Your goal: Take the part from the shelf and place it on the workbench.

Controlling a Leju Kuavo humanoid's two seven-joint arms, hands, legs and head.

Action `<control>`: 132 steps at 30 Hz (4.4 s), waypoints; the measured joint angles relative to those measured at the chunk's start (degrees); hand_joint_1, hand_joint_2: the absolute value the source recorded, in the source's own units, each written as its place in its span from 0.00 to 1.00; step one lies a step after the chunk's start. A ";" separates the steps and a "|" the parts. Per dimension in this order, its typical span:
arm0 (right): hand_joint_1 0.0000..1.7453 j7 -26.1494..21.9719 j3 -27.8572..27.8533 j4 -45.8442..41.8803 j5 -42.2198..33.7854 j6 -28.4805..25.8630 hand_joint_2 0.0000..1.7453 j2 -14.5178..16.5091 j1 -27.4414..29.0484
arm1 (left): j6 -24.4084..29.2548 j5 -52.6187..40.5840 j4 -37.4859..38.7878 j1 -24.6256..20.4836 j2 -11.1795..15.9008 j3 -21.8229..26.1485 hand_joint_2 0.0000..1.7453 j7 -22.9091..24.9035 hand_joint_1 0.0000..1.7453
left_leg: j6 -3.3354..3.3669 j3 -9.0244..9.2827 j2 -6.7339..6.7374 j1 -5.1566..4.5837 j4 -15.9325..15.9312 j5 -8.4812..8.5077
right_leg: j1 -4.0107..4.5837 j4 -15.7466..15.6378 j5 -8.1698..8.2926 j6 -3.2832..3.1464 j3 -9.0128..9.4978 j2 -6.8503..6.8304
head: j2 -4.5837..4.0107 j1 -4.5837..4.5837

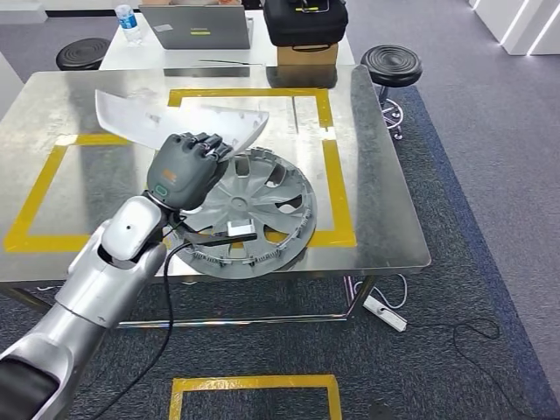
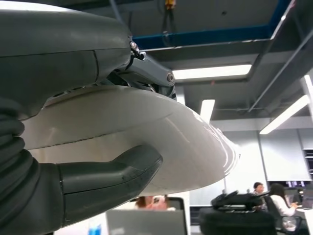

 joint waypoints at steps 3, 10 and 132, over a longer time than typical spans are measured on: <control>0.00 0.27 0.51 0.00 0.60 0.15 1.00 0.00 -0.10 | -1.17 0.00 2.44 -3.99 -1.16 -1.91 1.00 -0.02 1.00 | 0.00 0.00 0.00 0.00 0.00 0.01 | 0.00 0.00 0.02 0.01 0.00 0.00 | 0.00 0.00; 0.00 0.48 1.66 0.00 1.52 0.41 1.00 0.01 -0.59 | -3.26 0.00 8.91 -11.77 -4.76 -5.56 1.00 -0.20 1.00 | -0.01 0.00 0.00 0.00 0.00 0.02 | 0.00 0.01 0.05 0.04 0.01 0.01 | 0.00 0.00; 0.00 2.39 5.55 0.50 5.05 1.85 0.00 0.22 -1.77 | -6.58 0.00 44.72 -24.21 17.36 4.56 0.00 11.90 0.00 | -0.21 -0.02 -0.01 -0.07 -0.06 0.15 | 0.00 0.36 -0.04 -0.19 -0.19 0.01 | 0.00 -0.02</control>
